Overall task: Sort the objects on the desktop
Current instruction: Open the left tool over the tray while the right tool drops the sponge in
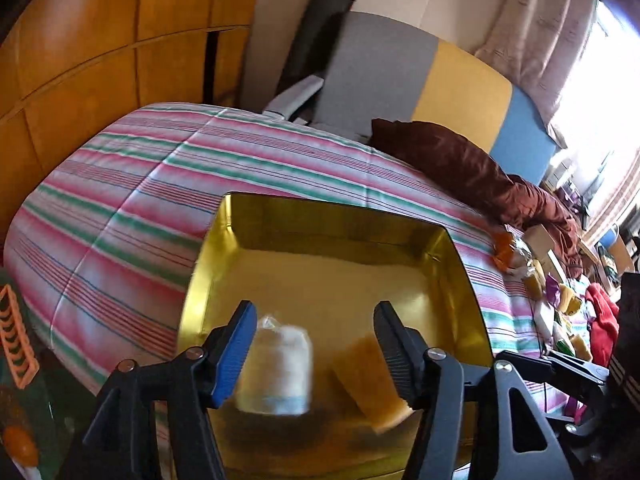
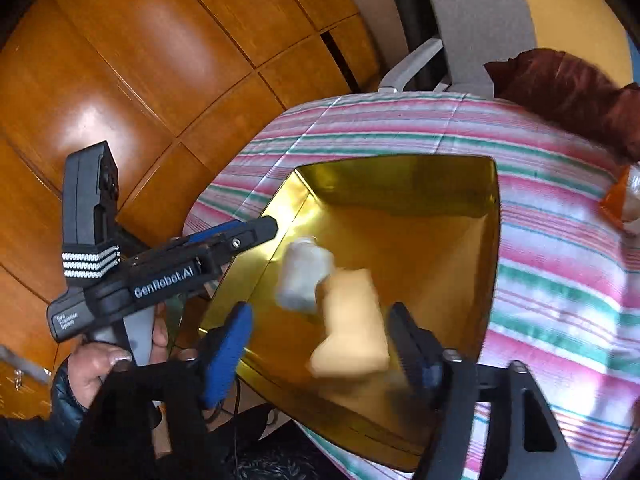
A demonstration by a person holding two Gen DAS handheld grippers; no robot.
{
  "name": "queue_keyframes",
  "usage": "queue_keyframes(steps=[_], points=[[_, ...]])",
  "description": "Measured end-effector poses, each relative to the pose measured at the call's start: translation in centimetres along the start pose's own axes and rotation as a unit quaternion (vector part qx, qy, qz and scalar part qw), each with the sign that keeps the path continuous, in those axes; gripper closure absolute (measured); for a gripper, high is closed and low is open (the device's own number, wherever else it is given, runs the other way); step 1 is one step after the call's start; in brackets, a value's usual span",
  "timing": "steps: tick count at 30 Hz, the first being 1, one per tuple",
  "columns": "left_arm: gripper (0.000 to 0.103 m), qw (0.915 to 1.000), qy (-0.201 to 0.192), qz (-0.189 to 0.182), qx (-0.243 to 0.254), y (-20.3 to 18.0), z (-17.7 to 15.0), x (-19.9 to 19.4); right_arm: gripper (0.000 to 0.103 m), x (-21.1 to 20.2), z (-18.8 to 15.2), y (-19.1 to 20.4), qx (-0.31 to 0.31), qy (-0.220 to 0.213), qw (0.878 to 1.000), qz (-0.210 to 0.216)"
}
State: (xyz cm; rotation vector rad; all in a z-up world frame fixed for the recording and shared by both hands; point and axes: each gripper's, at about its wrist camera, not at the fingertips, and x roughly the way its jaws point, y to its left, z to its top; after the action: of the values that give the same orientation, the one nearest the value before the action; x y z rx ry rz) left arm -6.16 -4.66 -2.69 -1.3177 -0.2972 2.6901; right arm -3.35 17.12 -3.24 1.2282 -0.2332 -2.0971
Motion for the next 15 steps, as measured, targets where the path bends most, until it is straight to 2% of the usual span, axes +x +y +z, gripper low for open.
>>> queue_keyframes(steps=[5, 10, 12, 15], points=[[0.038, 0.9998, -0.003, -0.012, -0.014, 0.5, -0.9, -0.2, 0.022, -0.8, -0.7, -0.5, -0.009, -0.01, 1.0, -0.028], [0.037, 0.9991, -0.017, -0.036, -0.012, -0.2, -1.3, -1.3, 0.014, -2.4, -1.9, 0.6, -0.064, -0.052, 0.992, -0.095], [0.028, 0.9985, -0.023, -0.05, -0.001, -1.0, -1.2, -1.7, 0.012, -3.2, -2.4, 0.5, -0.07, -0.063, 0.989, -0.118], [0.026, 0.9964, -0.03, -0.077, 0.019, -2.4, -1.5, -2.3, 0.012, -4.3, -2.7, -0.9, -0.047, -0.065, 0.988, -0.135]])
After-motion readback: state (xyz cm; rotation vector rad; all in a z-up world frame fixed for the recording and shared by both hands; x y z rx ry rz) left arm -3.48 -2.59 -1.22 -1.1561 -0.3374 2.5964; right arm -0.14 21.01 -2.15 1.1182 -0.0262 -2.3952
